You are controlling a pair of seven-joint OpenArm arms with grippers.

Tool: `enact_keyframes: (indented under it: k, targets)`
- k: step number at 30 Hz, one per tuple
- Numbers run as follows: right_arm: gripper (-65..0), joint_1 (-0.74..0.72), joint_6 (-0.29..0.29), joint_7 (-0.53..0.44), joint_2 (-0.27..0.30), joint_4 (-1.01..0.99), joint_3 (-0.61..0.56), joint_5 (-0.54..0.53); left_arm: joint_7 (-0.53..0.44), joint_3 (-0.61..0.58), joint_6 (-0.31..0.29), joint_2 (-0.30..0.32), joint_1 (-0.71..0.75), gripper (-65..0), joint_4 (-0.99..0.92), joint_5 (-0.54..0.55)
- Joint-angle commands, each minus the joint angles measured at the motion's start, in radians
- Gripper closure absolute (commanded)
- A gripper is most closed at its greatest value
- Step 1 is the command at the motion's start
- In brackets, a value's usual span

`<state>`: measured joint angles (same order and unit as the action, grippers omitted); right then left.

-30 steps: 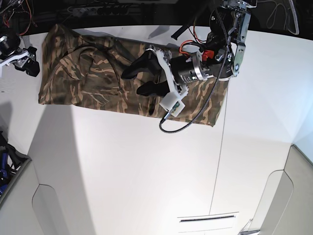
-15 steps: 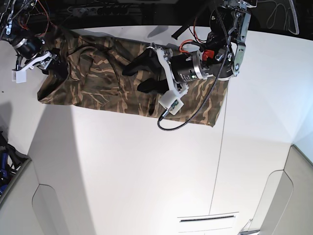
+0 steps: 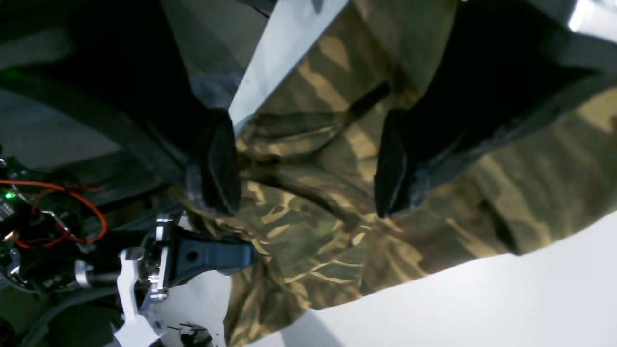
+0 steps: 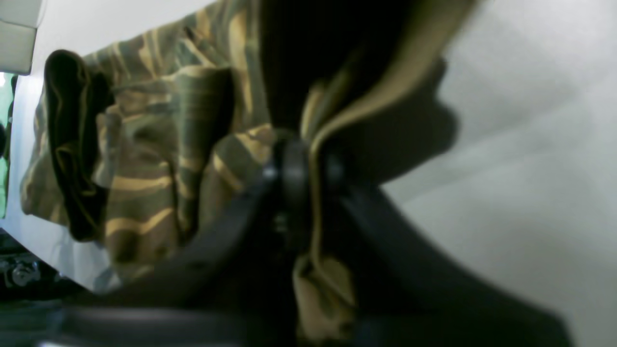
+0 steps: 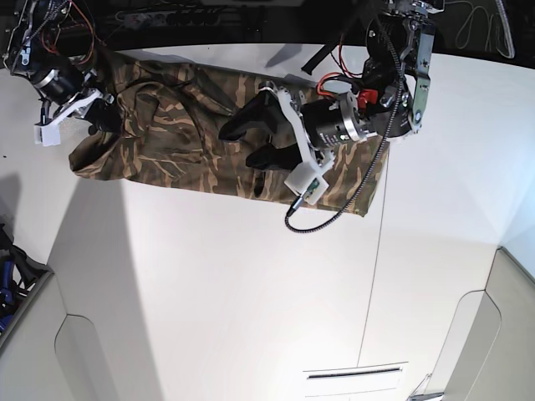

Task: Fold the T-shirt properly
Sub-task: 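Fold the strip end with the left gripper toward the right gripper, then fold the other strip end with the right gripper over the stack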

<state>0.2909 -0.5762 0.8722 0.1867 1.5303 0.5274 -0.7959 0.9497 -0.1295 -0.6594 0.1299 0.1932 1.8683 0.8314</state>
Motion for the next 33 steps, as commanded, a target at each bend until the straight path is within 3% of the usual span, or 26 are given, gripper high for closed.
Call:
enact_keyframes:
  k: [1,9,14,19,23,28,33]
  targets:
    - [0.0,-0.002,-0.003,-0.008,0.013,0.011,0.003,-0.011,-0.017,0.011,-0.006,-0.002,-0.010,-46.0,0.020,0.025]
    - [0.0,-0.003,-0.004,-0.008,0.043,0.012,0.077,-0.012,0.009,0.097,-0.007,0.009,-0.009,-46.0,0.098,0.025]
    - [0.0,-0.019,-0.003,0.015,0.127,0.012,0.177,-0.020,0.020,0.199,-0.007,0.040,-0.007,-46.0,0.106,0.025]
    - [0.0,-0.067,-0.004,0.114,0.234,0.012,0.289,-0.110,0.090,0.313,-0.006,0.037,-0.007,-46.0,0.106,0.025]
    - [0.0,-0.133,-0.005,0.161,0.284,0.017,0.336,-0.156,0.101,0.334,-0.006,0.037,0.019,-46.0,0.105,0.025]
    - [0.0,-0.178,-0.009,0.194,0.252,0.125,0.325,-0.177,0.062,0.316,-0.006,0.036,0.094,-46.0,0.082,0.024]
    - [0.0,-0.180,-0.008,0.195,0.145,0.327,0.280,-0.152,0.002,0.269,-0.006,0.036,0.125,-46.0,0.013,0.024]
